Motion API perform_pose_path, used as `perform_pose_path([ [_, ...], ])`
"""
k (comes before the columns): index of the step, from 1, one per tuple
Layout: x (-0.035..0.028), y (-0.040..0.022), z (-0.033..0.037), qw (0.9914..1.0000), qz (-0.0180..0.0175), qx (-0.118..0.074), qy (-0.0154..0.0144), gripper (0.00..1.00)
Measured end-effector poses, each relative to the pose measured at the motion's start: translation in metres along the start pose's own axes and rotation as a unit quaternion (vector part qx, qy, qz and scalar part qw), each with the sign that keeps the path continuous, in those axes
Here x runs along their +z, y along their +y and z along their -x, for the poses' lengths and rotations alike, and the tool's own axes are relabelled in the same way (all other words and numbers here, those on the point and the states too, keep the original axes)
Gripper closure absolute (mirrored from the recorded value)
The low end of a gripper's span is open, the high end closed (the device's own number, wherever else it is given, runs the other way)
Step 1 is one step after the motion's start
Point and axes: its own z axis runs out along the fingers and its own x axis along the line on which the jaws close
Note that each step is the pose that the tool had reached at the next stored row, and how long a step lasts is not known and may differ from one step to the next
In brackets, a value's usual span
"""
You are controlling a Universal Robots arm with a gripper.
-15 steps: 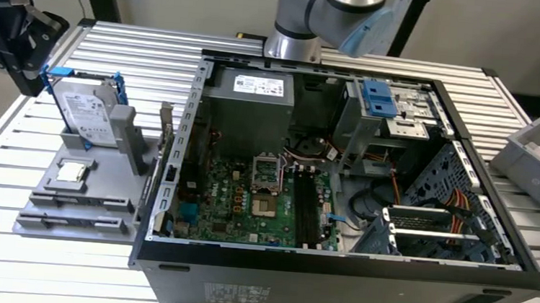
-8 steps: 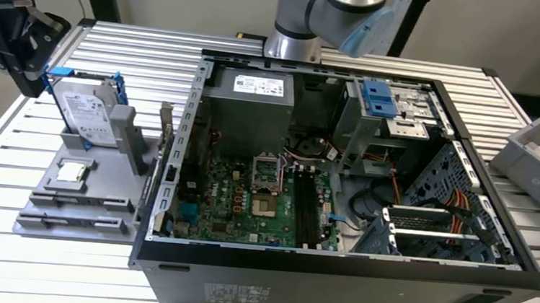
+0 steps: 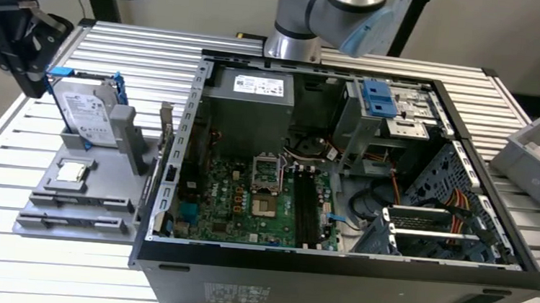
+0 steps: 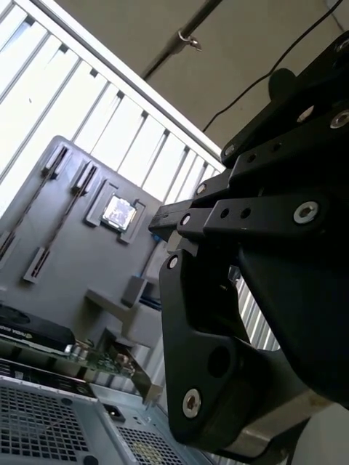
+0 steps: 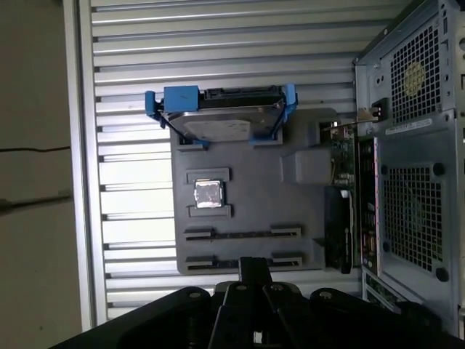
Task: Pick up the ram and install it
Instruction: 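Pick up the ram and move it above insertion slot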
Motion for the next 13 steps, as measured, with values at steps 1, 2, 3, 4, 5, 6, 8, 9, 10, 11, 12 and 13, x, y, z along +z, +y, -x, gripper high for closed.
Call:
perform_pose_path([
  [1,0.0,-0.0003,0.0007,1.0,0.0,-0.001,0.0001,1.0],
  [2,0.0,-0.0008,0.001,1.0,0.0,-0.001,0.0002,1.0],
  [3,0.0,-0.0015,0.0014,1.0,-0.0001,-0.003,0.0003,1.0],
  [4,0.0,-0.0022,0.0018,0.99999,-0.0001,-0.004,0.0004,1.0],
  [5,0.0,-0.003,0.0022,0.99998,-0.0001,-0.006,0.0005,1.0],
  [6,0.0,-0.0036,0.0026,0.99997,-0.0001,-0.007,0.0006,1.0],
  [8,0.0,-0.0045,0.0033,0.99993,-0.0002,-0.012,0.0008,1.0],
  [9,0.0001,-0.005,0.0036,0.9999,-0.0002,-0.014,0.0009,1.0],
  [10,0.0001,-0.0055,0.0039,0.99986,-0.0003,-0.017,0.0011,1.0],
  [11,0.0002,-0.0067,0.0046,0.99976,-0.0003,-0.022,0.0013,1.0],
  [12,0.0002,-0.0076,0.0047,0.99973,-0.0004,-0.023,0.0014,1.0],
  [13,0.0002,-0.0084,0.0048,0.99969,-0.0004,-0.025,0.0015,1.0],
])
